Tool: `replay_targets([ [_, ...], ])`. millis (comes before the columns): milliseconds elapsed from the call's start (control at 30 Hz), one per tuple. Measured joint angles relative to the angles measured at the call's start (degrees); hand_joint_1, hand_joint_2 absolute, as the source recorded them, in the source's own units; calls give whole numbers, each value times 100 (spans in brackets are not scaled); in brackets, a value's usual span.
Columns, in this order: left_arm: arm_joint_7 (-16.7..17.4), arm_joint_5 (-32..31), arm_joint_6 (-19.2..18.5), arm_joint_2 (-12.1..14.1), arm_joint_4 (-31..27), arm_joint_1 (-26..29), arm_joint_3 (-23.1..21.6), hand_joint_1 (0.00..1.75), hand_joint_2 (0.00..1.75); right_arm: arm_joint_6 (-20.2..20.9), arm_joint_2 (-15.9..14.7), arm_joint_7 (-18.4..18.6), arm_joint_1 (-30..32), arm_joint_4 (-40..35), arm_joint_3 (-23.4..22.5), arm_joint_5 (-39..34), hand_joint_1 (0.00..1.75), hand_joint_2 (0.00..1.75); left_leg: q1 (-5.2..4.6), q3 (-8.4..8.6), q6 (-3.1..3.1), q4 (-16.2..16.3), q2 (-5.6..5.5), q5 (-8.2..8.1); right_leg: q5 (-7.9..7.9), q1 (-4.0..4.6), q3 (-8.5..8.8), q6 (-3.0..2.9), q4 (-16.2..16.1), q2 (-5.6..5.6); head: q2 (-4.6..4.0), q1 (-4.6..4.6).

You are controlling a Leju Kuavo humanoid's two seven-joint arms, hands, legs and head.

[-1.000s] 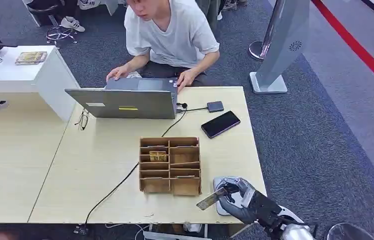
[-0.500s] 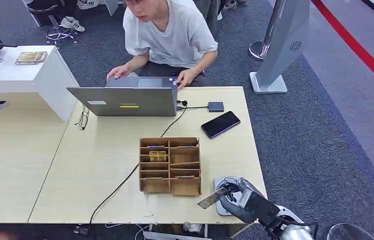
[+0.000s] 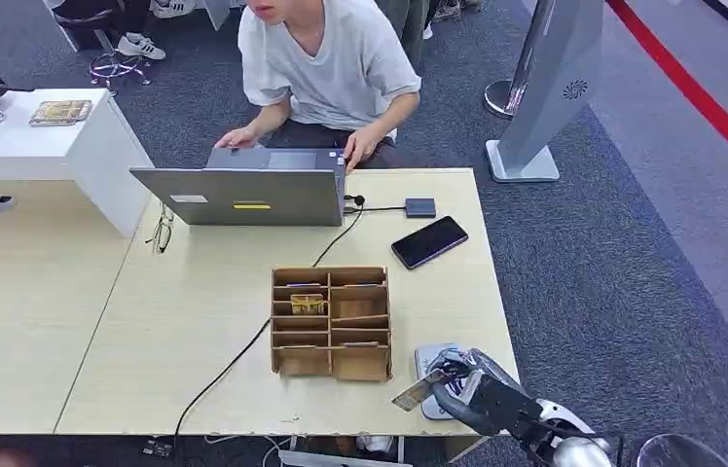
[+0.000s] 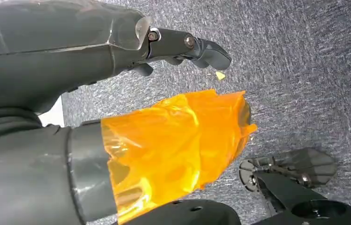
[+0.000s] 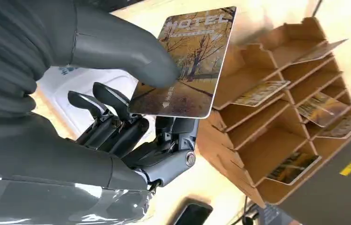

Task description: Pass the card to the sensor for recognition and then transmit it.

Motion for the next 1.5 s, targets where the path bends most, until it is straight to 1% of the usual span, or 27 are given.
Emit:
replay_targets([
  [200, 9, -13, 0, 0, 0, 0, 0, 0, 0, 28, -70, 136, -31, 61, 11, 2, 175, 175, 0, 0, 0, 0, 0, 0, 0, 0, 0, 0, 0, 0, 0, 0],
  [567, 17, -57, 5, 0, 0, 0, 0, 0, 0, 81, -171, 553, -222, 219, 122, 186, 175, 175, 0, 1, 0, 0, 0, 0, 0, 0, 0, 0, 0, 0, 0, 0],
  [867, 48, -68, 7, 0, 0, 0, 0, 0, 0, 112, -173, 728, -372, 330, 153, 319, 175, 175, 0, 0, 0, 0, 0, 0, 0, 0, -1, 0, 0, 0, 0, 0],
  [1000, 55, -70, 11, -2, 0, 1, 0, 0, 0, 22, -173, 890, -400, 376, 155, 483, 175, 175, 0, 0, 0, 0, 0, 0, 0, 0, 0, 0, 0, 0, 0, 0],
  [1267, 55, -76, 26, -2, 0, 1, 2, 0, 0, -120, -173, 1073, -434, 435, 173, 739, 175, 175, 0, -1, 0, 0, 0, 0, 0, 0, -1, 0, 0, 0, 0, 0],
  [1500, 55, -92, 33, -7, 0, 2, 7, 0, 0, -177, -158, 1128, -456, 474, 195, 841, 175, 175, 0, -1, 0, 0, -1, 0, 0, 0, 0, 0, 0, -1, 0, -2],
])
